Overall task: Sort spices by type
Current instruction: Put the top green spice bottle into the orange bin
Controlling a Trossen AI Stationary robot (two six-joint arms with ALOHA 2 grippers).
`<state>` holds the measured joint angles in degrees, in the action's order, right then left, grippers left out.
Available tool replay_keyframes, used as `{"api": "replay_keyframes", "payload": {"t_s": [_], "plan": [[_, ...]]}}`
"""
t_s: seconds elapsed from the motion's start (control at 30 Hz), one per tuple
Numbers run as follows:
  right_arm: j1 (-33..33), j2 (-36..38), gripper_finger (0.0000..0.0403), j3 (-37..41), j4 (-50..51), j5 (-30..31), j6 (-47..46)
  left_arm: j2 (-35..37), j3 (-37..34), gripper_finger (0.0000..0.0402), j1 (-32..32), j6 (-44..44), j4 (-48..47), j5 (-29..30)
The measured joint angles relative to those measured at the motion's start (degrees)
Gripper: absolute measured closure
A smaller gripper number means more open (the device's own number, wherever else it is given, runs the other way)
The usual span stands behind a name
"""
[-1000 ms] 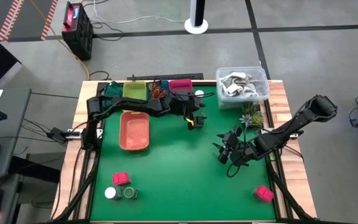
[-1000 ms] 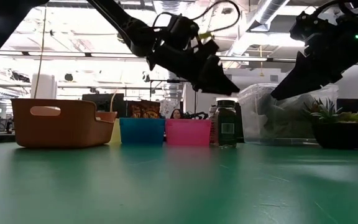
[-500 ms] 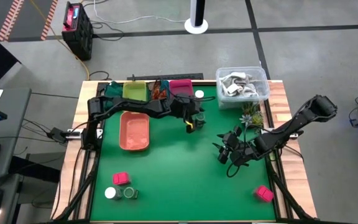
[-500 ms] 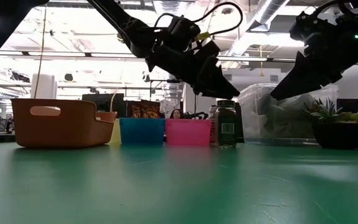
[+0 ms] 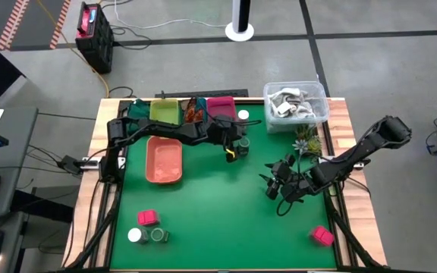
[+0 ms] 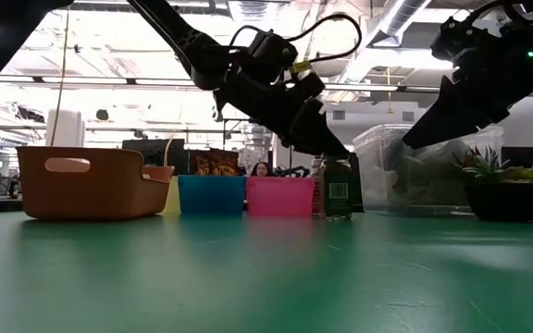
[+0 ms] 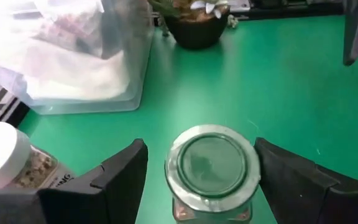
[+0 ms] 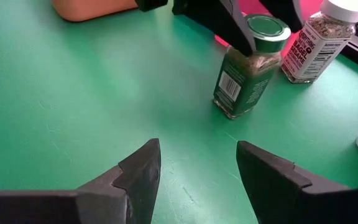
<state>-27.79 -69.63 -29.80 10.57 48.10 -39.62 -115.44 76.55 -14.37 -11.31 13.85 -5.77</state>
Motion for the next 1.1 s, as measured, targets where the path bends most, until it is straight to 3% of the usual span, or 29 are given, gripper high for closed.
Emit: {"api": "replay_keyframes", "payload": {"t_s": [0.4, 0.63, 0.73, 1.1], "plan": [[0.0, 0.0, 0.0163, 0.0, -0.4, -0.1, 0.1, -2.6, 0.3, 0.0127, 0.0, -0.4, 2.2, -1.4], [-0.3, 0.0, 0.0163, 0.0, -0.4, -0.2, 0.0, -3.8, 0.2, 0.0209, 0.2, -1.0, 2.6, -1.4], [-0.3, 0.0, 0.0163, 0.0, -0.3, -0.2, 0.1, -3.6, 0.2, 0.0213, 0.2, -1.3, 2.3, -1.4], [-0.3, 0.0, 0.0163, 0.0, -0.3, -0.2, 0.1, 7.0, -0.6, 0.0213, 1.7, -1.5, -6.1, 1.0]]}}
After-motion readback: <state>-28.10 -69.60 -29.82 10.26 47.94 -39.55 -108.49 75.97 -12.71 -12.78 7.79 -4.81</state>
